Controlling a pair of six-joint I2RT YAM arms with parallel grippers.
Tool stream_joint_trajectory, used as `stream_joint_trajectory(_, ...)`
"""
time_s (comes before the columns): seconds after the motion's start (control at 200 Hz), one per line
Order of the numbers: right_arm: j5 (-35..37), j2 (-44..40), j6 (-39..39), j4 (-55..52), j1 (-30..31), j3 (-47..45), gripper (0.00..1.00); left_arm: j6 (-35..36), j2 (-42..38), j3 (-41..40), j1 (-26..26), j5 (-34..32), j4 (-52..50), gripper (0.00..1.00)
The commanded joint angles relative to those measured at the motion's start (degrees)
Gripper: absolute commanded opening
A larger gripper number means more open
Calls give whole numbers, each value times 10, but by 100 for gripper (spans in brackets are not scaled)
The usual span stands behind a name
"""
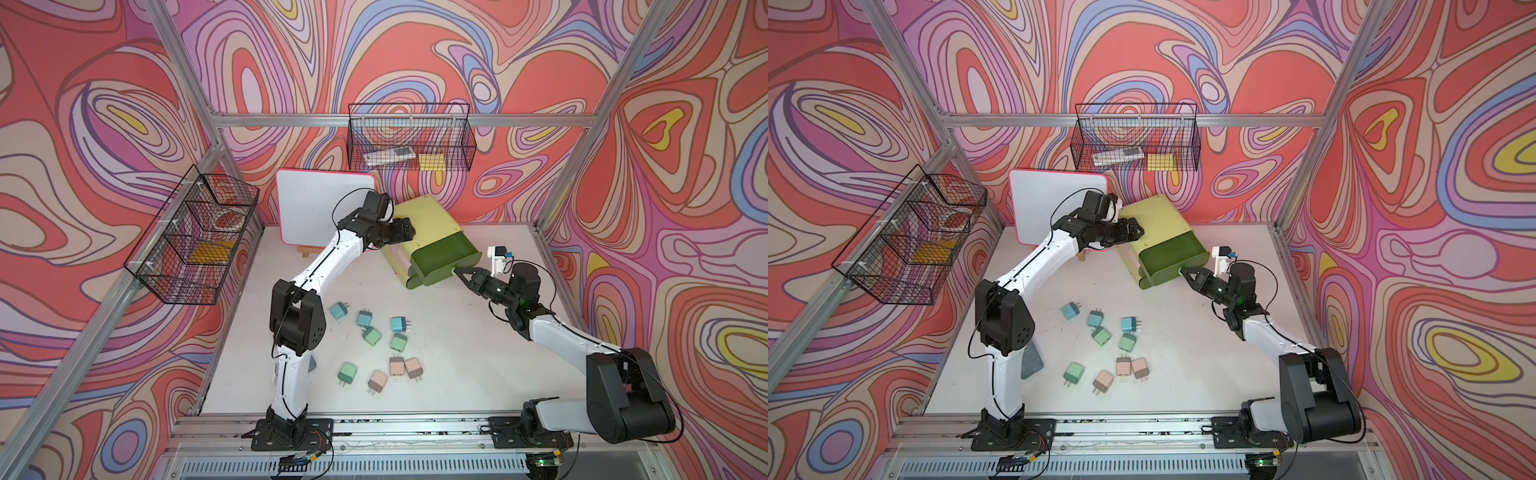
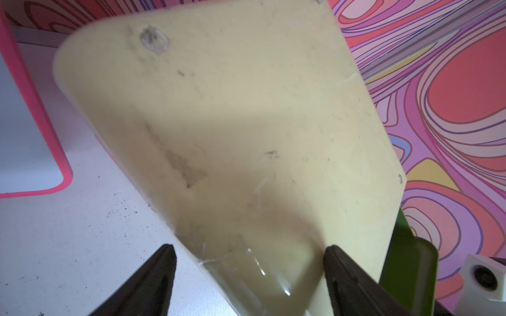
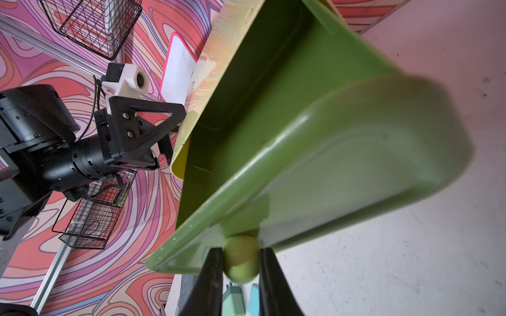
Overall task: Place the plugs into the drawer by color
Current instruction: Open the drawer in the storage box, then pick up the plug from the center of the board.
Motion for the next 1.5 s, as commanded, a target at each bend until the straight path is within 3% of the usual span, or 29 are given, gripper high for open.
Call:
stream_joint_trajectory(0.0, -4, 0, -27, -13, 4, -11, 19, 4, -6, -12, -2, -14, -15, 84)
stream_joint_trajectory(0.175, -2, -3, -51, -38, 4, -8, 24, 3, 1, -6, -2, -10, -13, 84)
stream_joint_trajectory(0.481, 31, -58, -128, -153, 4, 28, 57, 4, 1, 17, -12, 4, -21, 84)
stream_joint_trajectory(0.621, 61, -87, -172, -209, 5, 37, 60, 3, 24, 40, -19, 7, -18, 84)
stream_joint_trajectory(0.876, 62, -135, -175, -244, 17, 3, 63, -4, 88, 139, -29, 18, -46, 84)
stream_joint_trajectory(0.981, 120, -154, -206, -295, 79, 10, 63, 2, 71, 137, -29, 12, -59, 85)
stream_joint_trajectory(1.061, 211, -149, -235, -340, 177, 24, 63, 7, 38, 112, -29, 8, -68, 85)
stream_joint_trajectory(1.297, 422, -22, -319, -418, 406, 100, 58, 34, -78, 5, -26, -30, -86, 88)
stream_joint_trajectory(1.497, 469, 105, -402, -501, 430, 217, 53, 54, -149, -72, -12, -44, -84, 88)
